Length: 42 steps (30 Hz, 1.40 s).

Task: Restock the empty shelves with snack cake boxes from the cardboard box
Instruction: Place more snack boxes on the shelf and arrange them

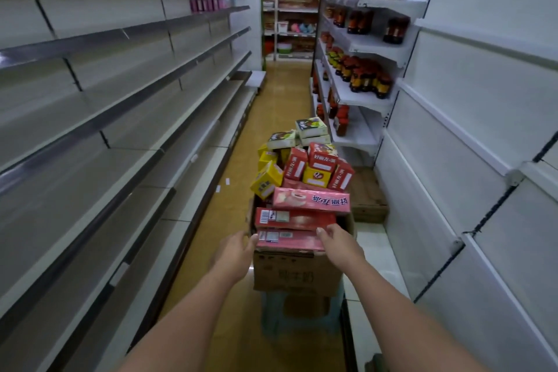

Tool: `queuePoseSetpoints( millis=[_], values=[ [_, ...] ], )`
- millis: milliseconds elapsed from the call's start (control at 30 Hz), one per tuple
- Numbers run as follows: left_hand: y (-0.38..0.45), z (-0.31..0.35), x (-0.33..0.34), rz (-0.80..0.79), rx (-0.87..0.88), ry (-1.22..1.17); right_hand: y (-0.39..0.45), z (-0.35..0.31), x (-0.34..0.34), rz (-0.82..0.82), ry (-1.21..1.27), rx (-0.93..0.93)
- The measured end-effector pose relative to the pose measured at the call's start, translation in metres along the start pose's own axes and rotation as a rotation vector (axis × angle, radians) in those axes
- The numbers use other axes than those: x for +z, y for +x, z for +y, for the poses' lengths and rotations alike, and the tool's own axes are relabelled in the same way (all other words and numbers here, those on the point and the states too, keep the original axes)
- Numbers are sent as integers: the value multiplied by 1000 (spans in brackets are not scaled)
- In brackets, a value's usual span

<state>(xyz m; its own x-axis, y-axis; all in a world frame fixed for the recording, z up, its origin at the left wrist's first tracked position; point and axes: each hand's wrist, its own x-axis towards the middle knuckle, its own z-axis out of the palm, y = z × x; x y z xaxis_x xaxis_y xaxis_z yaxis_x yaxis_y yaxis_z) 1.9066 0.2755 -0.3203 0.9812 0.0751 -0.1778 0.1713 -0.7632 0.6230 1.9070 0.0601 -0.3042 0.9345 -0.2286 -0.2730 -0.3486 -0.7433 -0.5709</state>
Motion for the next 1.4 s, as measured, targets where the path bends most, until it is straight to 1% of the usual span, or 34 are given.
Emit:
queuePoseSetpoints(
  millis=[133, 367, 533, 600, 733, 933, 1067, 1167, 1267, 1400],
  values=[
    [28, 22, 17, -23, 56, -12, 29, 4, -14, 3, -24, 8],
    [101, 37, 33, -76, 61, 6, 90, -2, -23, 18, -93, -14],
    [161, 35, 33, -140, 61, -46, 141, -16, -22, 5, -96, 34],
    [182, 35, 35, -139, 71, 9, 159, -21, -19, -8, -119, 34],
    [211, 38, 49, -157, 118, 133, 186, -26, -9, -61, -266, -21],
    [218, 44, 71, -197, 164, 247, 207, -24, 4, -158, -456, -69],
    [223, 41, 85, -171, 193, 315, 220, -17, 14, -201, -564, -110],
    [225, 42, 89, -116, 199, 323, 222, -12, 17, -172, -656, -198],
    [225, 46, 87, -82, 198, 326, 222, -9, 15, -98, -731, -299],
    [219, 57, 83, -77, 170, 316, 222, -5, 3, -63, -737, -392]
  ],
)
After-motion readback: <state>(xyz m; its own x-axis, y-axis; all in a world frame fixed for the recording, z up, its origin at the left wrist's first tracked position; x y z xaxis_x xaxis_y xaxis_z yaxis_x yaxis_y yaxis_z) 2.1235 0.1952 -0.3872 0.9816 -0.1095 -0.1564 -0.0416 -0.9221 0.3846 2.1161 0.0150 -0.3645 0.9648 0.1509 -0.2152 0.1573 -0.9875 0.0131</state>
